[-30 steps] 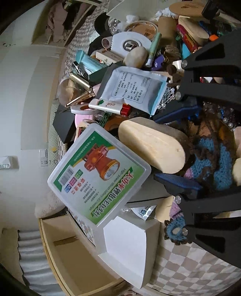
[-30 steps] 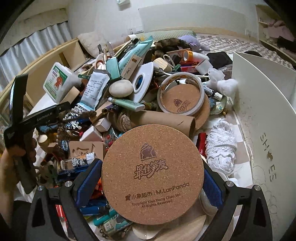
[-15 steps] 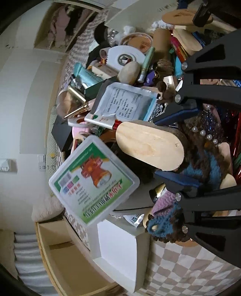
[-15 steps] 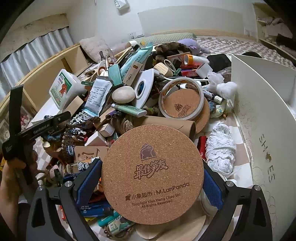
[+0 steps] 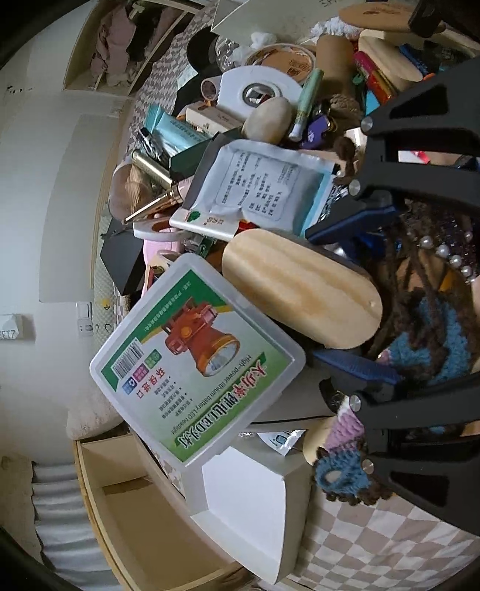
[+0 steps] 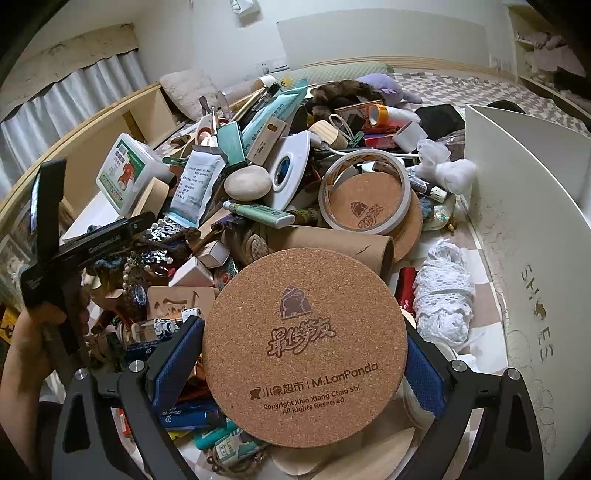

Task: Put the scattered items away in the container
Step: 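Grasp the cork coaster with the right tool while the left tool grasps the stack of wooden discs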

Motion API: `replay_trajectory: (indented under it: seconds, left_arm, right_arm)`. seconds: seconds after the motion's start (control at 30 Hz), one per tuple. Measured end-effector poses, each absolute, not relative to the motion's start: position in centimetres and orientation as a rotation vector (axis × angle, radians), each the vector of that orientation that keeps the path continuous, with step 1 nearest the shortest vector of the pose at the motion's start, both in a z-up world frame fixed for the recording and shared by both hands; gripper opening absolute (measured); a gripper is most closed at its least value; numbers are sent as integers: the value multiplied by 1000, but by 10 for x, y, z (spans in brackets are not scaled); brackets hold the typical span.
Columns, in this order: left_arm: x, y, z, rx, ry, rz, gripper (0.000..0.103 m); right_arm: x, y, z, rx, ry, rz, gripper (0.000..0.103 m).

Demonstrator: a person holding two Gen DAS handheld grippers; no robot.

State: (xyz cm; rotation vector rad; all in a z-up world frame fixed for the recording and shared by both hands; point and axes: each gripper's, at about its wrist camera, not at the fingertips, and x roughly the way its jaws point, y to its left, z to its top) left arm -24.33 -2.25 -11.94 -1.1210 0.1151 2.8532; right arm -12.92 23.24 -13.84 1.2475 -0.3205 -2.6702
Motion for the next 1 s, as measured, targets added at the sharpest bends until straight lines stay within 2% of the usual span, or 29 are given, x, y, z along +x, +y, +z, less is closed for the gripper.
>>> replay_trajectory:
  seconds: [0.27, 0.4, 1.0]
  left_arm:
    - [-246, -20, -121, -1132, 154, 2850, 56]
    - [-239, -21, -119, -1116, 157, 2858, 51]
    - [-204, -23, -97, -1068, 9, 2868, 47]
  right_arm:
    - [-129, 233, -139, 1255, -325, -2666, 99]
    - [-129, 233, -139, 1252, -331, -2665, 99]
    - [-124, 237, -133, 1208, -372, -2676, 99]
